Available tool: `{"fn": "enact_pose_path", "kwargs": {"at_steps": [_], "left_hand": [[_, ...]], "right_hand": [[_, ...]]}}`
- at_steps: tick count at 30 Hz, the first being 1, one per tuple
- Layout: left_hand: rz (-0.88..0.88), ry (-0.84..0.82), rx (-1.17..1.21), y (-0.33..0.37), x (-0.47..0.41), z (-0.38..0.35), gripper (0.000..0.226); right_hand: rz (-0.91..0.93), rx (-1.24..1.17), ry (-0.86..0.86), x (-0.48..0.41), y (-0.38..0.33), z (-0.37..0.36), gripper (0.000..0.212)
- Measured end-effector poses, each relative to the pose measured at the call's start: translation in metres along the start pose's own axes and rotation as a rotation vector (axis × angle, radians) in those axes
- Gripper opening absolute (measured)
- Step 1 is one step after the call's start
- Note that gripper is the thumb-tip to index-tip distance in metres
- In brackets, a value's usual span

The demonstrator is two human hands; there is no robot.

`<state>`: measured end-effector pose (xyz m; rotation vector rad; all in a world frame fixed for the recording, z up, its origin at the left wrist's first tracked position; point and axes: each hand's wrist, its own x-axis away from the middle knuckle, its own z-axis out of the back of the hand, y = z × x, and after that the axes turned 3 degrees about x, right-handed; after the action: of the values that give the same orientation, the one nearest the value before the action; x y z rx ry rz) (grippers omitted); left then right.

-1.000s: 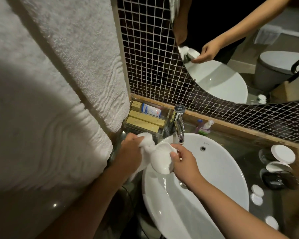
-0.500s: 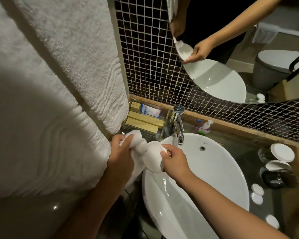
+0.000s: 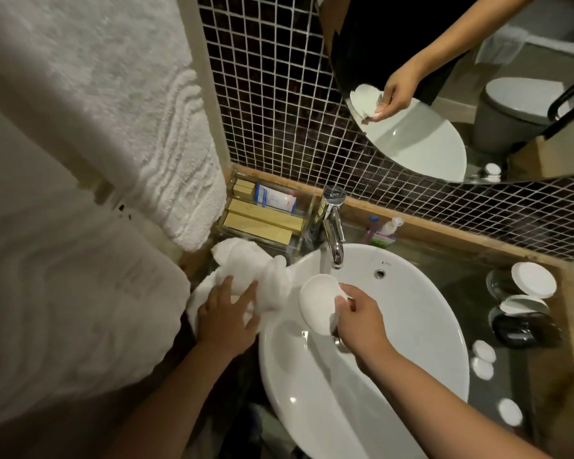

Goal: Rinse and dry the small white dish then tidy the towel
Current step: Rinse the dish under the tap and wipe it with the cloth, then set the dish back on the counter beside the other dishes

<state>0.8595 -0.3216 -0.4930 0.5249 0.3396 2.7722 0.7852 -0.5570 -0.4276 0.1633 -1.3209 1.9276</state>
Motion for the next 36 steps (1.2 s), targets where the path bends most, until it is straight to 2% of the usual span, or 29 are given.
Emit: {"fn": "enact_pose_path", "kwargs": {"at_steps": [4,6,10,16,17,19,20,23,26,29,32,36], "left_hand": [[-0.006,-0.107,-0.152,-0.025,-0.017,-0.014,0.086],[0.025,-0.098,-0.188,-0.033,-0.02,-0.014,0.088],[0.215,-0.043,-0.06,-0.034,-0.016,-0.013,0.095],[0.417,-0.237,-0.035,-0.003,-0.006,0.001,0.091],[0.371,-0.179,-0.058,0.01,-0.003,0.01,0.091],[0.101,0.019,-0.116,0.042,-0.001,0.031,0.103],[-0.062,0.066,-0.116,0.06,-0.001,0.038,0.111],[-0.392,-0.065,0.013,0.118,-0.003,0.06,0.123],[-0.643,-0.101,-0.017,0.163,-0.004,0.071,0.115],[-0.711,-0.163,0.021,0.199,-0.005,0.072,0.117],[-0.739,-0.19,0.005,0.233,-0.006,0.068,0.121],[-0.741,-0.206,0.038,0.277,-0.007,0.064,0.107]], "right_hand": [[-0.011,0.035,-0.005,0.003,0.006,-0.001,0.032],[-0.012,0.037,-0.011,0.003,0.007,-0.003,0.032],[-0.019,0.028,-0.015,0.001,0.004,-0.008,0.031],[0.053,0.071,-0.026,0.002,-0.004,0.002,0.034],[0.066,0.08,-0.019,0.004,-0.004,0.007,0.034],[0.115,0.108,0.022,0.009,-0.005,0.019,0.033],[0.155,0.146,0.054,0.011,-0.006,0.025,0.034],[0.258,0.295,0.122,0.012,-0.01,0.049,0.032],[0.298,0.416,0.16,0.014,-0.011,0.077,0.029],[0.276,0.383,0.228,0.017,-0.008,0.105,0.037],[0.286,0.409,0.222,0.015,-0.002,0.135,0.041],[0.254,0.355,0.251,0.011,0.005,0.172,0.04]]}}
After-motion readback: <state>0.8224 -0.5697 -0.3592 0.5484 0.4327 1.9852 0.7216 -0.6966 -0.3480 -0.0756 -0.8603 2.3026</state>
